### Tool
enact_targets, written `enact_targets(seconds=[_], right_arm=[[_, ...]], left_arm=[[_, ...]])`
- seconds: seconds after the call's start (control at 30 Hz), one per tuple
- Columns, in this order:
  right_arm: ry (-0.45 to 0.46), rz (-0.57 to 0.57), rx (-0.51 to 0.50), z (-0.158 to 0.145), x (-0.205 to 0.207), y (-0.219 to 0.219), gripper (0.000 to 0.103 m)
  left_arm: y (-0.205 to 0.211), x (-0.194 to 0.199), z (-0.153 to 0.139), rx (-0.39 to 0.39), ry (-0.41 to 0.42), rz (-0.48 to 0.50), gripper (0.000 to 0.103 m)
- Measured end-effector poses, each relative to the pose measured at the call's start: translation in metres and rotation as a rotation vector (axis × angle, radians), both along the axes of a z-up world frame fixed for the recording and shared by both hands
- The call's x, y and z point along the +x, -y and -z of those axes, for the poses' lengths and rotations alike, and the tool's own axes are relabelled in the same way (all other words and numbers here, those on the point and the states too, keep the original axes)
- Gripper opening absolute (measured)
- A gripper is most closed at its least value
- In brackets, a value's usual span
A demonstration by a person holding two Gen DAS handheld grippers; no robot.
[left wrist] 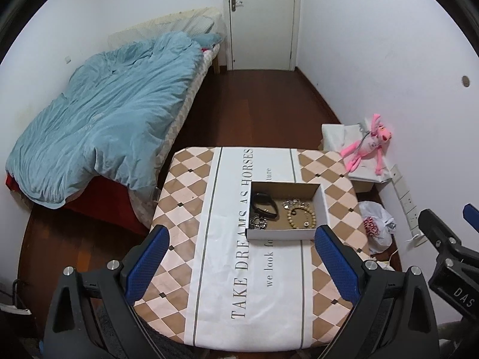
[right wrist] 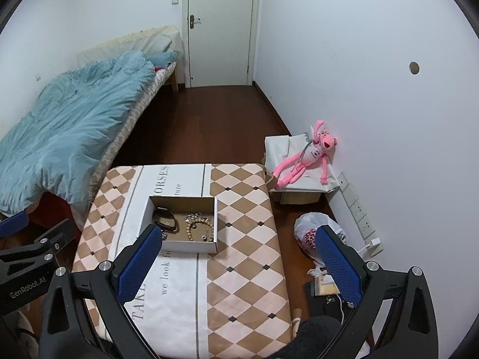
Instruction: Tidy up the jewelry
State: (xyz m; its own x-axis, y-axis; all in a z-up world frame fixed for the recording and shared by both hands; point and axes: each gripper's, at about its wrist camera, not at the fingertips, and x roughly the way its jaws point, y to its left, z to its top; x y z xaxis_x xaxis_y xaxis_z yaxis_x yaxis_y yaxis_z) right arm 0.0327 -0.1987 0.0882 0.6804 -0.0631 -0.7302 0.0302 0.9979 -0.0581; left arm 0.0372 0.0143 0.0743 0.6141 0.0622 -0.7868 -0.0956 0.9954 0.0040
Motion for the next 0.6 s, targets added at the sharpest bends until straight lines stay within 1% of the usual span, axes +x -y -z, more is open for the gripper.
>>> enact_targets(seconds=[0.07,0.37,0.6], right_arm=[[-0.027,-0.005,-0.002,0.007,0.011,-0.002,0.103],[-0.112,-0.024,-0.008,0.027,0.046,-0.011,0.103],[-0.150,-0.030,-0.011,0.039,0.056,-0.015,0.103]], left_arm=[[-0.002,0.008,0.007,-0.003,-0.028,0.000,0.099],[-0.003,0.035,0.020,0.003,-0.099,0.005,0.099],[-0.006,0.043,0.029,-0.003,-0.131,0.000,0.099]])
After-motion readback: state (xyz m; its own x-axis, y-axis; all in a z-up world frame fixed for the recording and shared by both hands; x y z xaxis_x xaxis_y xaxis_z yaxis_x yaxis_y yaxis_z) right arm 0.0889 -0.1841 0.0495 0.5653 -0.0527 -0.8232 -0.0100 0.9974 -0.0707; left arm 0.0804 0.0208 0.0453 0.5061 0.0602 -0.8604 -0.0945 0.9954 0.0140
